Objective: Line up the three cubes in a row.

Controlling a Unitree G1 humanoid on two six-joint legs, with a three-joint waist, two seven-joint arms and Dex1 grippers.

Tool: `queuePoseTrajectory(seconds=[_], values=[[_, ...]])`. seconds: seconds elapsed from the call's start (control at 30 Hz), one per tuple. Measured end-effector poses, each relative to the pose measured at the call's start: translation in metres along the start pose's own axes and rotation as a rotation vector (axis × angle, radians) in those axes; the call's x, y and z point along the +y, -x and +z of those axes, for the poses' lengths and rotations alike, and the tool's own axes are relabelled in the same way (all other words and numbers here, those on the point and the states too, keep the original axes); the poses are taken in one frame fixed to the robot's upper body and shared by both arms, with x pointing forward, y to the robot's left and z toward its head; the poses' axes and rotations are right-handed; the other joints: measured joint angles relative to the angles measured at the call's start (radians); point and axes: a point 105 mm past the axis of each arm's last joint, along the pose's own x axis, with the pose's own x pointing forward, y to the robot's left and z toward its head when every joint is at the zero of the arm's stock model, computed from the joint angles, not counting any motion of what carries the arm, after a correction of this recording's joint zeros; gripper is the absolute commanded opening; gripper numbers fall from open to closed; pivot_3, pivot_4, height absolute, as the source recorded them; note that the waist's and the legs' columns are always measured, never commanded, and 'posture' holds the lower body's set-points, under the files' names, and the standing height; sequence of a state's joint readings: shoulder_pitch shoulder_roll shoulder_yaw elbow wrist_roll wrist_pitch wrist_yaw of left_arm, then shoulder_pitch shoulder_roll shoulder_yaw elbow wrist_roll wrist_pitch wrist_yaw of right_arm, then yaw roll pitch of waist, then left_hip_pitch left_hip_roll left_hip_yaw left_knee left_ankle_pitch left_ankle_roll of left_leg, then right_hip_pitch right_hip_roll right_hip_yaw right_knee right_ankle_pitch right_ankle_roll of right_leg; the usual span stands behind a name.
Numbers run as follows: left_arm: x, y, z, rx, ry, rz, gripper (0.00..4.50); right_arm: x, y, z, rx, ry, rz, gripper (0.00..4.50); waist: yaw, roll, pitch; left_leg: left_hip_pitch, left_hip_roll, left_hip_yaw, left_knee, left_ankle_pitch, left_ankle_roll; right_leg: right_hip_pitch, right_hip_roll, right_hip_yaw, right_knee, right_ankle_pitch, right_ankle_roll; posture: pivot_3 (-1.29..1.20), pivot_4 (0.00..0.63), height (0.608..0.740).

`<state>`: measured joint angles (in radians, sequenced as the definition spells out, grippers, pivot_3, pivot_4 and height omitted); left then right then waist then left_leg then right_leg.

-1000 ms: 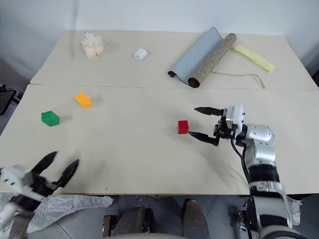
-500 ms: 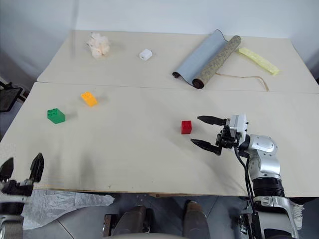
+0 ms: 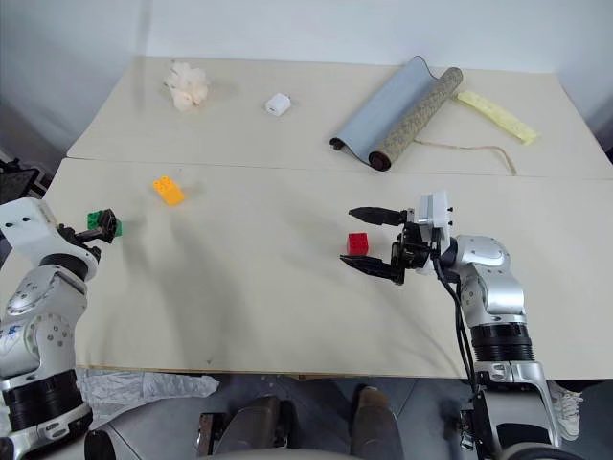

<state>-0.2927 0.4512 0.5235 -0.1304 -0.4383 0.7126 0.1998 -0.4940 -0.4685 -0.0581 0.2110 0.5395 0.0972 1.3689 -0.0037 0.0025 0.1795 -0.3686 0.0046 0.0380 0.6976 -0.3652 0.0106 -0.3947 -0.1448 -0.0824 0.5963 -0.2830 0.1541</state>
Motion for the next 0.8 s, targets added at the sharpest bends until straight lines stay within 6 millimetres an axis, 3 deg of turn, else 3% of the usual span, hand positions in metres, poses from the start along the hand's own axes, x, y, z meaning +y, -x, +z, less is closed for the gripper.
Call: queuePoseTrajectory(seconds=[0.17, 0.2, 0.33, 0.53, 0.73, 0.8], values=[[-0.003, -0.012, -0.015, 0.073, -0.025, -0.018, 4.50, 0.006, 0.000, -0.004, 0.004, -0.007, 0.000, 4.48, 0.000, 0.000, 0.000, 0.000, 0.000, 0.001, 0.000, 0.000, 0.000, 0.000, 0.000, -0.001, 0.000, 0.000, 0.000, 0.00, 0.150, 0.740], [-0.004, -0.013, -0.015, 0.074, -0.025, -0.024, 4.32, 0.008, 0.000, -0.006, 0.006, -0.012, -0.003, 4.50, 0.000, 0.000, 0.000, 0.000, 0.000, 0.001, 0.000, 0.000, 0.000, 0.000, 0.000, -0.001, 0.000, 0.000, 0.000, 0.00, 0.150, 0.740], [-0.011, -0.017, -0.015, 0.067, -0.045, -0.060, 3.37, 0.011, 0.002, -0.009, 0.010, -0.019, -0.017, 4.50, 0.001, 0.000, 0.000, 0.000, 0.000, 0.001, 0.000, 0.000, 0.000, 0.000, 0.000, -0.001, 0.000, 0.000, 0.000, 0.00, 0.150, 0.740], [-0.015, -0.019, -0.021, 0.075, -0.092, -0.111, 1.52, 0.014, 0.005, -0.014, 0.016, -0.028, -0.034, 4.50, 0.000, 0.000, 0.000, 0.000, 0.000, 0.002, 0.000, 0.000, 0.000, 0.000, 0.000, -0.001, 0.000, 0.000, 0.000, 0.00, 0.150, 0.740], [-0.027, -0.002, -0.021, 0.033, -0.160, -0.422, 1.49, 0.017, 0.017, -0.019, 0.042, -0.029, -0.084, 4.50, -0.001, 0.000, 0.000, 0.000, 0.001, 0.005, 0.000, 0.000, -0.001, 0.000, 0.000, -0.001, 0.000, 0.000, 0.000, 0.00, 0.150, 0.740], [-0.036, 0.025, -0.026, 0.046, -0.210, -0.694, 1.49, 0.017, 0.030, -0.017, 0.067, -0.011, -0.119, 4.50, -0.001, 0.000, 0.000, -0.001, 0.001, 0.006, 0.000, 0.000, -0.001, 0.000, 0.000, -0.001, -0.001, 0.000, 0.000, 0.00, 0.150, 0.740]])
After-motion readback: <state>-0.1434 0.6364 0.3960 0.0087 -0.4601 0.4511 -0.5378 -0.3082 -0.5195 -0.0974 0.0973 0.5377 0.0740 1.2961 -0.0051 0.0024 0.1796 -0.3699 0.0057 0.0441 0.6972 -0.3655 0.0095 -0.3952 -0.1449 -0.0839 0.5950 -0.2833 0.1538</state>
